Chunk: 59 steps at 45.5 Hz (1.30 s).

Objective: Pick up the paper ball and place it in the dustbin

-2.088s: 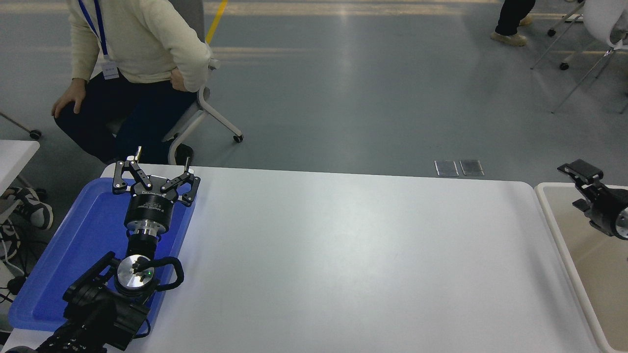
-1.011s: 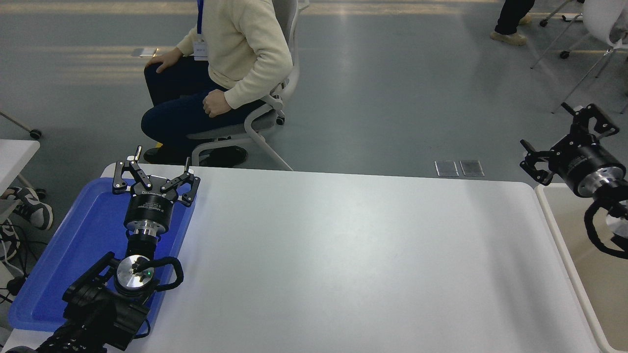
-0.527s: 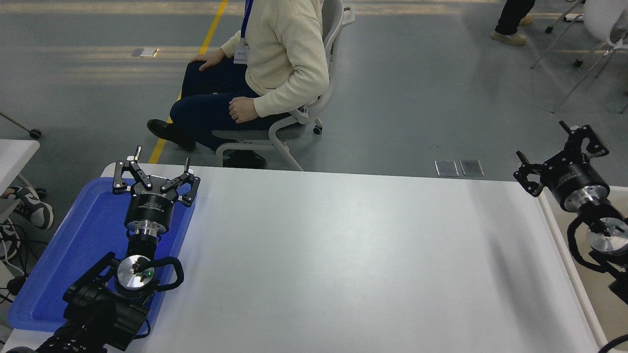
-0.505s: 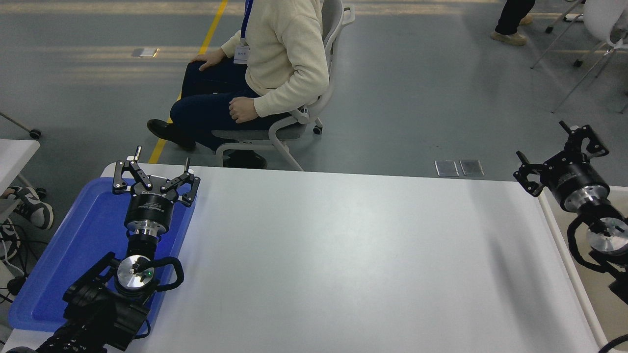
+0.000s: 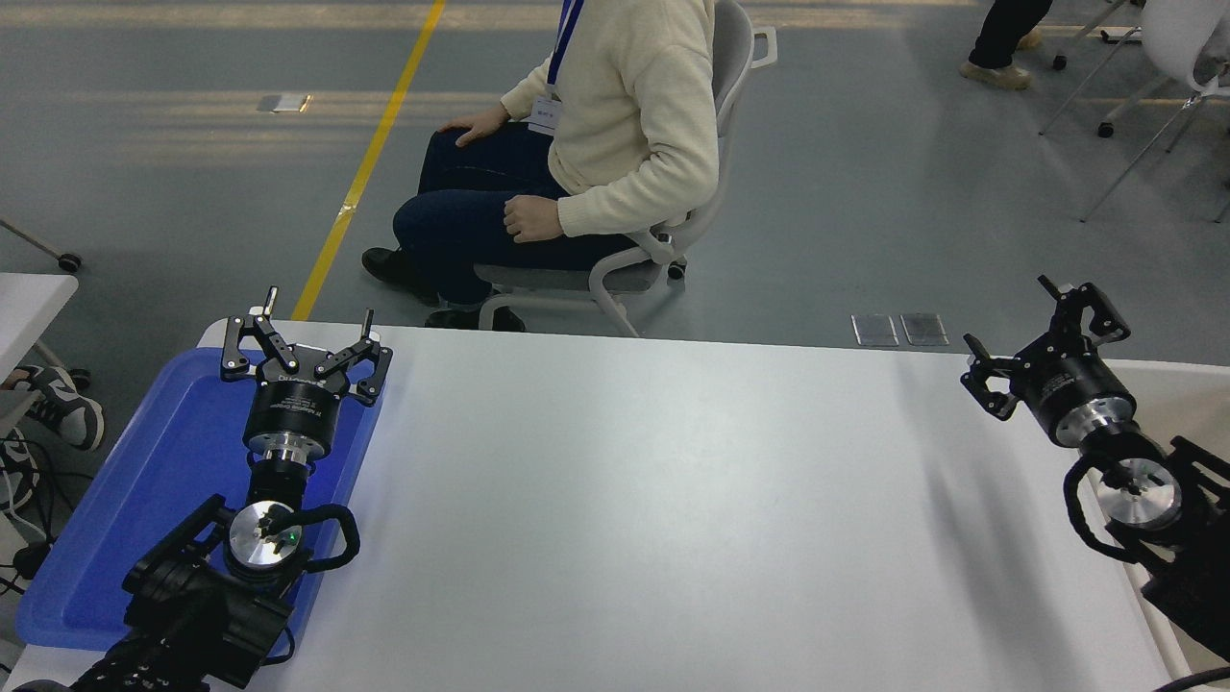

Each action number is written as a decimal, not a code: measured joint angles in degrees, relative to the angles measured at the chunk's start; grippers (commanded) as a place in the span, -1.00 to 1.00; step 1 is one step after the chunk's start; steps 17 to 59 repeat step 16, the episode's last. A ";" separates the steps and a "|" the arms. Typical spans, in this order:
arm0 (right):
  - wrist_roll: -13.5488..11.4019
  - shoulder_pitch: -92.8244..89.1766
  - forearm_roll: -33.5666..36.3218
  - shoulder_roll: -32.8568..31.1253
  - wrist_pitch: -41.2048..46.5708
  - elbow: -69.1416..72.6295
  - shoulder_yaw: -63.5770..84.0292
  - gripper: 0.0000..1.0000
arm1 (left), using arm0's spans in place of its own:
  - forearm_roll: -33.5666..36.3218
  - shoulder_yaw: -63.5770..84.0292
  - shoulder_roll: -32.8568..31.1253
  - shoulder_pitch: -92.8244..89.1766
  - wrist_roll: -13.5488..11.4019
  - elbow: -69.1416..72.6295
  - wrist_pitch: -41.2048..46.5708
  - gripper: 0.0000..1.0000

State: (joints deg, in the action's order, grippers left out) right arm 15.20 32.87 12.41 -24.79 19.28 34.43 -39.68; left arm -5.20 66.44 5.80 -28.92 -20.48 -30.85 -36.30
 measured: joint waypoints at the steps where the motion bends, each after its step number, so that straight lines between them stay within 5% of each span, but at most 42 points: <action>1: 0.00 -0.09 0.00 0.26 0.05 -0.01 -0.01 1.00 | 0.00 0.00 0.00 0.00 0.00 0.00 0.00 1.00; 59: 0.00 -1.23 0.37 2.90 4.12 -0.14 -0.34 1.00 | 0.01 0.00 0.00 0.00 0.00 0.00 -0.02 1.00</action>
